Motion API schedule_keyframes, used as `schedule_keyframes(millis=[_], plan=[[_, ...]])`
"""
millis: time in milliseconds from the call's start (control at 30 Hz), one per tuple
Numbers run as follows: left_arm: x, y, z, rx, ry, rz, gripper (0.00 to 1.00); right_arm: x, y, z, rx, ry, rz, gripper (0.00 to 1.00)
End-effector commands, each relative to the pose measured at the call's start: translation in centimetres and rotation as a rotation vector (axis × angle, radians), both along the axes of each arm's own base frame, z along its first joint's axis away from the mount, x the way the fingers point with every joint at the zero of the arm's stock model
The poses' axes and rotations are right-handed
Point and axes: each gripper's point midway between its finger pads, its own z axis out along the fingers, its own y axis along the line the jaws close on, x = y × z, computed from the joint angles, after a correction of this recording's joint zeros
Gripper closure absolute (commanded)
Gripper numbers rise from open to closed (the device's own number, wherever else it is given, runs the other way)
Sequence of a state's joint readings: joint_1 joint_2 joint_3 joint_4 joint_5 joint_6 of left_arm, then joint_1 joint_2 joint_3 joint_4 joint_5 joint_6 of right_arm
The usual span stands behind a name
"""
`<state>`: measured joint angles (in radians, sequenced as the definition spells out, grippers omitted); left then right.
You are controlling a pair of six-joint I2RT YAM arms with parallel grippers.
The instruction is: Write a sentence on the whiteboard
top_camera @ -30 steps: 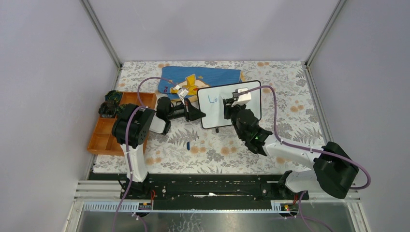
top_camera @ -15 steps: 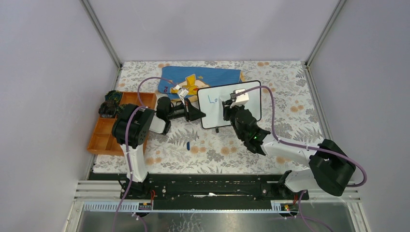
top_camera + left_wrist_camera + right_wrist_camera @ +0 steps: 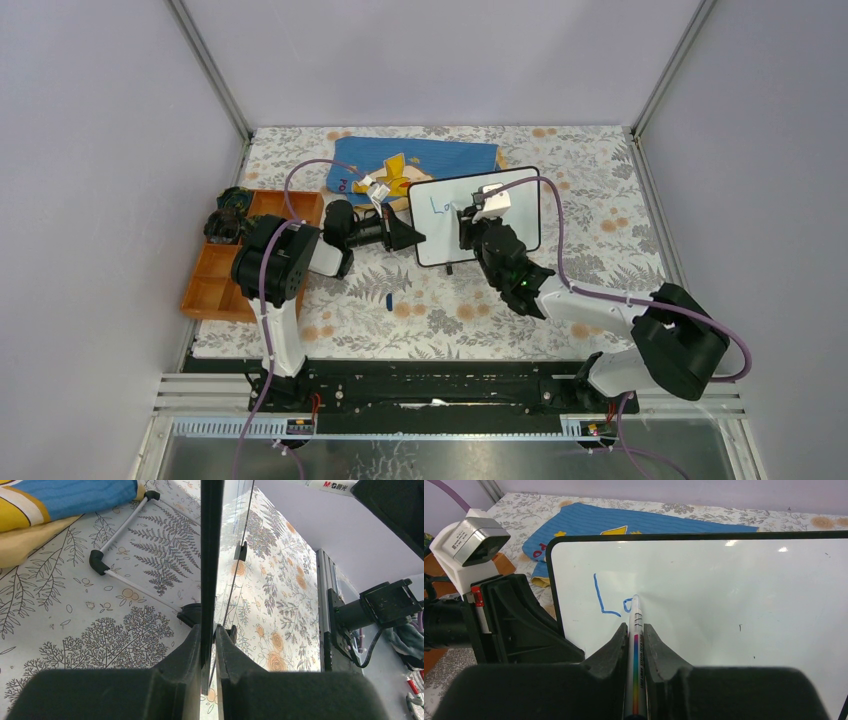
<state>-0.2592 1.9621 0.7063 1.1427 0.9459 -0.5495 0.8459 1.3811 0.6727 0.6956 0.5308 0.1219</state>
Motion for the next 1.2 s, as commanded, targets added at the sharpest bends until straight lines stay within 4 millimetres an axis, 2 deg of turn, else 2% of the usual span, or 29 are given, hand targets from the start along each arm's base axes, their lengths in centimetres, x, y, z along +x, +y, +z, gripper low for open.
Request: schedule_keyframes(millis=[0,467,1167], plan=[[-0.9,-0.2,-2.1,0.046,0.075,-0.008,1.00,1.2,0.6,3.1,0.077,-0.063,-0.017,1.00],[-0.9,-0.2,-2.1,0.047,0.072,-0.008,1.00,1.6,0.0,1.8,0.064,-0.040,-0.055,1.00],[-0.9,-0.2,-2.2,0.051,0.073,-0.009,1.00,0.2,-1.7,-1.1,0.041,0.017,-0.067,1.00]])
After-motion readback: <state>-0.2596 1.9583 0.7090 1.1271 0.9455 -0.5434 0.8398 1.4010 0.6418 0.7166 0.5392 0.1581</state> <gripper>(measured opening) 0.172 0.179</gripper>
